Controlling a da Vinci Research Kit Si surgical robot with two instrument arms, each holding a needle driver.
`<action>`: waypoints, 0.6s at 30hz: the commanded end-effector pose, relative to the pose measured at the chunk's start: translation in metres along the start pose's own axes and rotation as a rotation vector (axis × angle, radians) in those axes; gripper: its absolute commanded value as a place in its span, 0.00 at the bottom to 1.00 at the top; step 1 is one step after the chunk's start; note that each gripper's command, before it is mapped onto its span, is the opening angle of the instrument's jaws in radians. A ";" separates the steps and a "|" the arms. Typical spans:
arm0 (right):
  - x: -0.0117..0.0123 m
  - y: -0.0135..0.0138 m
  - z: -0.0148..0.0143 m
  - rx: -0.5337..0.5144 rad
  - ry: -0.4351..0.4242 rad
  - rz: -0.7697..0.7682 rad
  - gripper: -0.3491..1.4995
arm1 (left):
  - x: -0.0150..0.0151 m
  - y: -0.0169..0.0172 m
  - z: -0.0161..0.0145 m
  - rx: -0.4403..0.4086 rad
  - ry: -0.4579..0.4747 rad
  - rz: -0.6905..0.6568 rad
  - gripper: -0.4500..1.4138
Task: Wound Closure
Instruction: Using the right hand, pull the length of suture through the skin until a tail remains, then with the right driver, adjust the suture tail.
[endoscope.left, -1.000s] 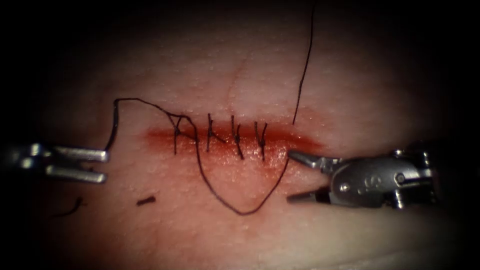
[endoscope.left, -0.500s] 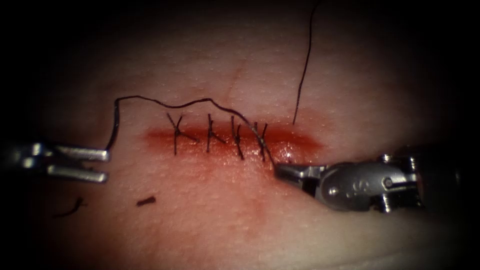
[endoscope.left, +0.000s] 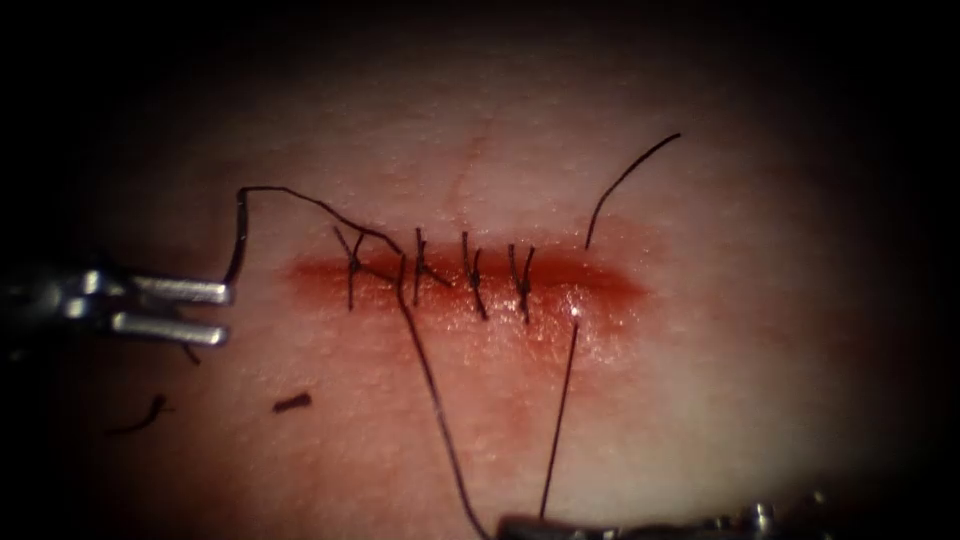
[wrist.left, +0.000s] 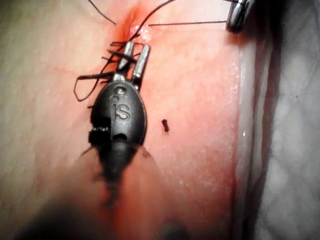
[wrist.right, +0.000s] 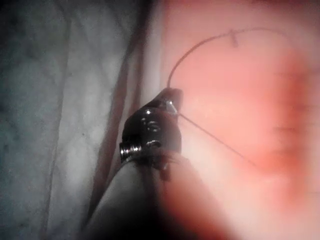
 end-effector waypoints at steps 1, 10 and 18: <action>0.0001 -0.0008 0.0015 -0.003 0.015 -0.002 0.12 | -0.0004 -0.0003 0.0003 -0.006 0.005 0.000 0.00; -0.0031 0.0062 0.0002 -0.075 0.050 -0.025 0.95 | -0.0029 -0.0034 -0.0035 0.172 -0.135 0.001 0.00; -0.0065 0.0101 0.0008 -0.109 0.022 -0.113 0.95 | -0.0027 -0.0035 -0.0028 0.187 -0.126 0.025 0.00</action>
